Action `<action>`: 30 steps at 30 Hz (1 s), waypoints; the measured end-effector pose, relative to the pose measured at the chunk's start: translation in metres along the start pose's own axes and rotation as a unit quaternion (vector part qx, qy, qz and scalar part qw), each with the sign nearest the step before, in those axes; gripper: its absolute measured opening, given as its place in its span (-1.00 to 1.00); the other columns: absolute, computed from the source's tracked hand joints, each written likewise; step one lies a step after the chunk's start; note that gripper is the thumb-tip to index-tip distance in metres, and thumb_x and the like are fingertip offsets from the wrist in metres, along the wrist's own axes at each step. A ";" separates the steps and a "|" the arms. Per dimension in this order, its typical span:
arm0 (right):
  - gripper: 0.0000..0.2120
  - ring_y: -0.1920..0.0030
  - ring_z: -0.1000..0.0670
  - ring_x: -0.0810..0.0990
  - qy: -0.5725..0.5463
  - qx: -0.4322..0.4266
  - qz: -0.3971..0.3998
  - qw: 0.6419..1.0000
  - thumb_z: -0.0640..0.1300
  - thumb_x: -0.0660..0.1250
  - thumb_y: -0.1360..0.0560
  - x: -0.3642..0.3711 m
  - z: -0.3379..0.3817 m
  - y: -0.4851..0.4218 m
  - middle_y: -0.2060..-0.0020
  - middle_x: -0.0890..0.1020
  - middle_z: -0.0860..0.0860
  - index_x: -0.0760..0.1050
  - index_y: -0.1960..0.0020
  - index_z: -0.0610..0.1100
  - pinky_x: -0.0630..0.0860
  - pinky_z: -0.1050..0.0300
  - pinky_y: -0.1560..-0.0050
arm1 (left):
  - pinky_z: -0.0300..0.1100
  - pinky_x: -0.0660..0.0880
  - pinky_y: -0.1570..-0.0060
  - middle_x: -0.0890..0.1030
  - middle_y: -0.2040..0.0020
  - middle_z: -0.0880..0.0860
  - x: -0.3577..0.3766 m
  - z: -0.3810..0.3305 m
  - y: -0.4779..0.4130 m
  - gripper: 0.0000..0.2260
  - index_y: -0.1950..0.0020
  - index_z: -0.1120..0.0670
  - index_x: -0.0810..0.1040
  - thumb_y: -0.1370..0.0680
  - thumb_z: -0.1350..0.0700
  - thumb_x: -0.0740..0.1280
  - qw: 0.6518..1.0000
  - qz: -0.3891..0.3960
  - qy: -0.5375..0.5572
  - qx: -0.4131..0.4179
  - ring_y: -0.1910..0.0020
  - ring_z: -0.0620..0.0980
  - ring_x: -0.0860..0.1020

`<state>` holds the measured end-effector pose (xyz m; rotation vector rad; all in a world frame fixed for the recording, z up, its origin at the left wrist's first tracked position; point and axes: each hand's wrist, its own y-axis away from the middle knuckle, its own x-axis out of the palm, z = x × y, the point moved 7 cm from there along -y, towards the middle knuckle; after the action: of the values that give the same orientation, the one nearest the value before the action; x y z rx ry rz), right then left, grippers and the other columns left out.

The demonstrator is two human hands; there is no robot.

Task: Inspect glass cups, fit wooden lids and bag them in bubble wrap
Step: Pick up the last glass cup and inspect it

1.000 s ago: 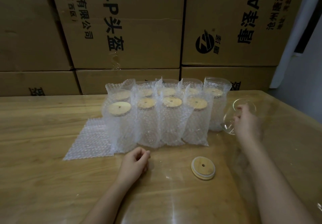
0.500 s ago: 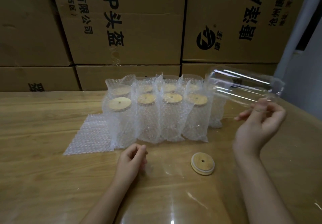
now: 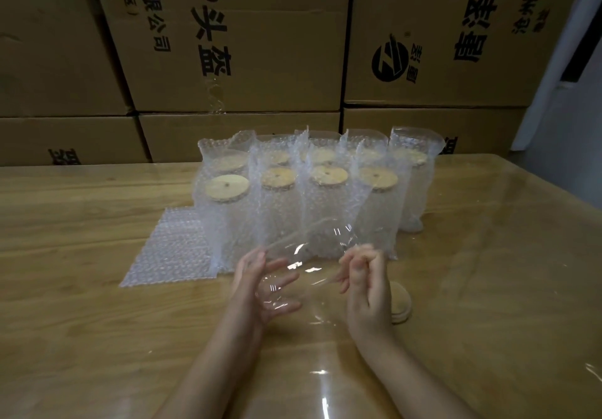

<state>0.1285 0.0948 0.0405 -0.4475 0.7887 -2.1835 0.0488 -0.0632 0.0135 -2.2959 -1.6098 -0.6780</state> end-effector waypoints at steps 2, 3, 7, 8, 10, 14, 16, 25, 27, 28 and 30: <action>-0.73 0.06 0.06 0.54 0.066 -0.009 -0.007 0.998 0.16 0.03 -0.63 -0.003 -0.006 -0.001 0.03 0.50 0.19 0.43 0.07 0.10 0.51 0.00 0.09 | -0.08 0.58 0.40 0.70 0.05 0.02 -0.002 0.000 -0.002 -0.51 -0.20 0.01 0.43 -0.34 -0.04 0.48 1.000 -0.001 -0.004 0.020 0.14 0.02 0.69; -0.72 -0.05 0.05 0.54 0.080 0.003 -0.011 0.997 0.13 0.02 -0.63 -0.003 -0.009 -0.001 -0.04 0.49 0.22 0.46 0.08 0.10 0.52 -0.01 -0.01 | -0.08 0.58 0.39 0.68 0.00 0.05 -0.005 0.001 -0.004 -0.56 -0.19 0.01 0.44 -0.36 -0.01 0.47 1.000 -0.003 -0.006 0.025 0.13 0.03 0.69; -0.72 -0.21 0.19 0.51 0.028 0.118 0.013 0.993 0.05 0.03 -0.61 0.009 -0.026 0.005 -0.20 0.52 0.14 0.51 -0.08 0.07 0.46 0.14 -0.26 | -0.06 0.59 0.34 0.56 -0.11 0.06 -0.018 0.000 -0.010 -0.64 -0.15 -0.03 0.45 -0.37 -0.02 0.33 0.994 -0.041 -0.056 0.084 0.05 0.03 0.65; -0.72 -0.23 0.22 0.50 0.016 0.145 0.022 0.989 0.06 0.04 -0.62 0.013 -0.028 0.008 -0.21 0.54 0.12 0.49 -0.14 0.06 0.43 0.15 -0.30 | -0.09 0.59 0.35 0.56 -0.08 0.02 -0.019 -0.002 -0.010 -0.64 -0.16 -0.04 0.44 -0.38 -0.01 0.33 0.989 -0.048 -0.076 0.114 0.04 0.01 0.65; -0.70 -0.26 0.26 0.47 -0.005 0.183 0.040 0.982 0.13 0.06 -0.61 0.019 -0.029 0.013 -0.24 0.54 0.13 0.44 -0.23 0.09 0.38 0.20 -0.34 | -0.17 0.59 0.36 0.60 -0.02 -0.07 -0.022 -0.008 -0.007 -0.61 -0.17 -0.05 0.43 -0.37 -0.03 0.39 0.978 -0.058 -0.107 0.168 0.07 -0.10 0.64; -0.64 -0.28 0.39 0.39 -0.043 0.196 0.061 0.978 0.12 0.10 -0.50 0.027 -0.020 0.020 -0.34 0.45 0.14 0.31 -0.29 0.17 0.32 0.49 -0.19 | -0.20 0.61 0.30 0.60 -0.03 -0.10 -0.022 -0.016 -0.001 -0.54 -0.19 -0.07 0.41 -0.33 -0.13 0.37 0.961 -0.064 -0.141 0.229 0.01 -0.19 0.59; -0.62 -0.32 0.39 0.34 -0.048 0.198 0.060 0.977 0.11 0.12 -0.49 0.029 -0.017 0.022 -0.38 0.39 0.11 0.25 -0.30 0.19 0.29 0.52 -0.19 | -0.14 0.62 0.24 0.55 -0.12 0.02 -0.021 -0.019 0.004 -0.53 -0.22 -0.08 0.39 -0.35 -0.12 0.35 0.950 -0.067 -0.170 0.254 -0.11 -0.14 0.55; -0.59 -0.47 0.25 0.19 0.026 0.117 0.075 0.990 0.01 0.04 -0.60 0.026 -0.003 0.017 -0.47 0.28 0.16 0.15 -0.44 0.15 0.19 0.24 -0.45 | -0.16 0.59 0.35 0.61 -0.02 -0.08 -0.019 -0.021 0.001 -0.55 -0.18 -0.12 0.45 -0.32 -0.15 0.36 0.955 -0.047 -0.189 0.222 -0.04 -0.03 0.58; -0.59 -0.46 0.22 0.23 0.021 0.103 0.072 0.992 -0.04 0.03 -0.61 0.023 -0.001 0.013 -0.46 0.32 0.11 0.22 -0.45 0.05 0.20 0.30 -0.42 | -0.12 0.58 0.42 0.64 0.03 -0.10 -0.019 -0.020 -0.002 -0.54 -0.19 -0.07 0.47 -0.31 -0.15 0.35 0.961 -0.029 -0.187 0.202 0.00 -0.03 0.60; -0.60 -0.45 0.22 0.25 0.008 0.102 0.071 0.992 -0.06 0.03 -0.61 0.021 -0.001 0.011 -0.45 0.35 0.09 0.26 -0.44 0.03 0.21 0.32 -0.40 | -0.10 0.56 0.45 0.65 0.04 -0.08 -0.019 -0.019 -0.003 -0.54 -0.19 -0.04 0.48 -0.32 -0.14 0.34 0.963 -0.023 -0.185 0.197 0.03 -0.02 0.61; -0.61 -0.43 0.21 0.30 -0.039 0.122 0.073 0.989 -0.06 0.02 -0.61 0.018 -0.004 0.006 -0.41 0.41 0.11 0.32 -0.41 0.01 0.26 0.31 -0.38 | -0.19 0.48 0.53 0.66 0.06 -0.03 -0.018 -0.018 -0.006 -0.54 -0.18 0.01 0.49 -0.33 -0.12 0.33 0.967 -0.006 -0.178 0.183 0.11 -0.01 0.62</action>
<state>0.1178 0.0793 0.0349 -0.3376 0.4878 -2.0795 0.0340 -0.0837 0.0195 -2.2125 -1.7218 0.0455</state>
